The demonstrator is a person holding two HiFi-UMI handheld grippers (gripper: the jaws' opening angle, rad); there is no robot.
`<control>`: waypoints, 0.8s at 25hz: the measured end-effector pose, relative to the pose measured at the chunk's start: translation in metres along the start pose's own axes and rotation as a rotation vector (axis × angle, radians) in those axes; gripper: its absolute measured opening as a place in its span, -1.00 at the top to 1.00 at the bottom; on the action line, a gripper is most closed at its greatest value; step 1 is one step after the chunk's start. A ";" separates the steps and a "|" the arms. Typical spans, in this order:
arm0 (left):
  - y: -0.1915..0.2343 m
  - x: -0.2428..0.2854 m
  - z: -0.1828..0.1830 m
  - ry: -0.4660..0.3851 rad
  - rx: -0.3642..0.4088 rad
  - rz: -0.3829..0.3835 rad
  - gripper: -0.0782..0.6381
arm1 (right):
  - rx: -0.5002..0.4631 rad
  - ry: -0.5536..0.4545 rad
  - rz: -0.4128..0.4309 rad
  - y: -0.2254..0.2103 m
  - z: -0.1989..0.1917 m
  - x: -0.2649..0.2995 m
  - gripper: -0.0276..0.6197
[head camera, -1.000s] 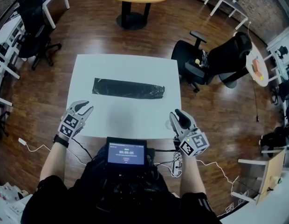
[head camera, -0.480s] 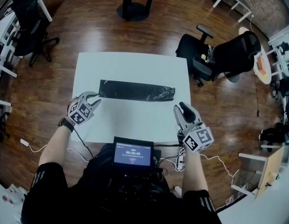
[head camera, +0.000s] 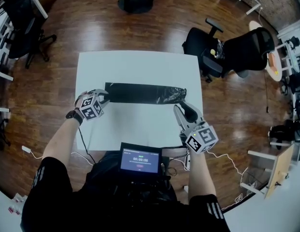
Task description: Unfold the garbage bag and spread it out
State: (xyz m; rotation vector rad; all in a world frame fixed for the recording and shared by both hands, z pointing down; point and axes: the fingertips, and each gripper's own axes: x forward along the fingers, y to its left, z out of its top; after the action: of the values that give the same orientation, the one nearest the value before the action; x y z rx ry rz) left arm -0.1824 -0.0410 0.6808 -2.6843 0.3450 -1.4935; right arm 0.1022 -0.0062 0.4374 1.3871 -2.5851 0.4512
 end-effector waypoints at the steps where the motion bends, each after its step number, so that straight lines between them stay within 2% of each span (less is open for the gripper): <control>1: 0.001 0.004 -0.003 0.006 -0.001 -0.013 0.52 | 0.004 0.004 0.002 0.001 -0.002 0.005 0.54; 13: -0.006 0.036 -0.028 0.076 0.067 -0.139 0.55 | 0.028 0.017 0.043 0.022 -0.009 0.065 0.54; 20: -0.009 0.044 -0.028 0.092 0.024 -0.175 0.61 | 0.037 0.032 0.069 0.019 -0.014 0.081 0.54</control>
State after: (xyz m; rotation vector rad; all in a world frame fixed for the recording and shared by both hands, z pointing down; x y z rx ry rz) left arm -0.1819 -0.0396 0.7338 -2.6938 0.0968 -1.6584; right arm 0.0418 -0.0549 0.4703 1.2942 -2.6184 0.5304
